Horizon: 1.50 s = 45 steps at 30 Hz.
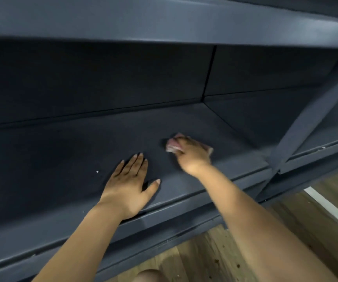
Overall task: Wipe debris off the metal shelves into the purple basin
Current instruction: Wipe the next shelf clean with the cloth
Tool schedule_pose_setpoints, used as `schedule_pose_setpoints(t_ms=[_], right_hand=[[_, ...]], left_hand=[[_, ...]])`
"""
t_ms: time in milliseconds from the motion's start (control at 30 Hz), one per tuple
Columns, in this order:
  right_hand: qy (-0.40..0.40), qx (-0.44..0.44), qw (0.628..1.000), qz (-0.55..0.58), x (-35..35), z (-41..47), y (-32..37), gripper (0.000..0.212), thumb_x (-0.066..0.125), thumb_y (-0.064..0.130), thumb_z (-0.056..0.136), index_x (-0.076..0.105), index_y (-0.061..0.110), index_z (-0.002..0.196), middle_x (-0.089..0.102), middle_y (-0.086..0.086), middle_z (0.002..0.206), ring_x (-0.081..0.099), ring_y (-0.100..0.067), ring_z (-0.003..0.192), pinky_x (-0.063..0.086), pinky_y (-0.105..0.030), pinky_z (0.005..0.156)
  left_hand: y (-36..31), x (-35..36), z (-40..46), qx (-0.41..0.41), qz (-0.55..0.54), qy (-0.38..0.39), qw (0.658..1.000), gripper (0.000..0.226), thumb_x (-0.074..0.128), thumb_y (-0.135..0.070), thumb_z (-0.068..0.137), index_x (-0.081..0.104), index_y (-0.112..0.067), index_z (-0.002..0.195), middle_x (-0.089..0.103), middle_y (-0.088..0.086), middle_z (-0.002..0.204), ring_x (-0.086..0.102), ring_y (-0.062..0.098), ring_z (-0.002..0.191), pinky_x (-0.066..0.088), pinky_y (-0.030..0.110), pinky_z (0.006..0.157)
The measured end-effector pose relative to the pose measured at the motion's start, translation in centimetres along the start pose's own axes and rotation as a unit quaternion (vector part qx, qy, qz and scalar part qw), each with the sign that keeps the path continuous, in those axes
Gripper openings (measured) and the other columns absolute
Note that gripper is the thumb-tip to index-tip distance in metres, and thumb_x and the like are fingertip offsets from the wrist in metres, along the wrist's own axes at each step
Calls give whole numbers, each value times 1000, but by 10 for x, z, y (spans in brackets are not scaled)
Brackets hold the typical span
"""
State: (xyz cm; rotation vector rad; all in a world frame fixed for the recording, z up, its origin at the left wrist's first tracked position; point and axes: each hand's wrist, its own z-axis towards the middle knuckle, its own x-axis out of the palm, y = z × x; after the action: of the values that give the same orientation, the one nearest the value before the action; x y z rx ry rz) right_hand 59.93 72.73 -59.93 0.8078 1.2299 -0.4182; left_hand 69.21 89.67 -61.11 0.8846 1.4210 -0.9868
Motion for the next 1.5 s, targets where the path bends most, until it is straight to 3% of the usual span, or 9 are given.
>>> schedule_pose_setpoints(t_ms=[267,400,533,833,1000,1133,1233,1300,1500], right_hand=[[19,-42,994,97,0,-4,25,44,41,16,98,39,24,141,47,-6,141,45,-25,127,33,-25,99],[-121,89,988,32,-26,1,-64,41,44,9,90,50,19,130,54,-12,128,52,-32,117,42,-36,94],[-74,210,975,-2,-34,7,-106,44,40,14,93,42,8,137,42,-14,142,38,-31,130,28,-33,105],[26,-67,996,53,23,45,34,40,47,20,94,46,20,134,48,-6,138,43,-26,127,30,-27,101],[51,-111,989,85,29,46,48,44,45,16,96,41,21,139,42,-5,145,34,-22,136,22,-28,111],[-26,-69,992,103,1,42,-5,46,46,9,93,44,15,139,47,-12,141,42,-28,130,30,-28,106],[-70,68,994,51,-22,45,-74,44,43,13,93,43,17,138,45,-12,141,42,-31,129,35,-35,106],[-34,128,991,28,-27,42,-99,45,38,21,98,35,18,143,37,-9,148,35,-28,134,27,-33,109],[-14,69,997,-11,-4,77,-53,45,39,27,97,35,17,141,39,-9,145,36,-26,134,26,-30,107]], left_hand=[[0,-1,1,-1,-5,16,1000,110,-23,-65,56,-6,-15,153,-14,-3,160,-16,6,144,-15,25,112],[-2,-2,2,-9,-4,19,1000,110,-24,-65,55,-7,-17,153,-19,-3,159,-19,6,143,-16,27,113],[-3,-2,1,-10,-9,20,1000,110,-24,-65,56,-6,-17,153,-19,-3,158,-19,6,144,-16,27,114],[-1,0,1,-6,-4,15,1000,108,-24,-63,57,-8,-16,153,-18,-2,159,-19,7,144,-18,26,112],[-2,-1,1,-3,-13,20,1000,111,-25,-71,56,-10,-16,152,-19,-4,158,-26,-1,134,-20,26,111],[2,-9,5,6,-33,43,998,135,-39,-84,36,-11,-20,152,-25,-17,147,-28,-7,127,-20,24,110],[9,-15,28,-2,-58,34,998,99,-9,-79,72,-6,-22,153,-15,-10,158,-21,-7,132,-17,23,113],[9,-13,42,7,-41,26,999,97,-8,-74,71,-6,-22,153,-16,-7,159,-23,-6,133,-17,25,114],[10,-1,52,9,-23,29,999,107,-18,-71,57,-8,-24,152,-22,-6,157,-25,0,138,-15,27,116]])
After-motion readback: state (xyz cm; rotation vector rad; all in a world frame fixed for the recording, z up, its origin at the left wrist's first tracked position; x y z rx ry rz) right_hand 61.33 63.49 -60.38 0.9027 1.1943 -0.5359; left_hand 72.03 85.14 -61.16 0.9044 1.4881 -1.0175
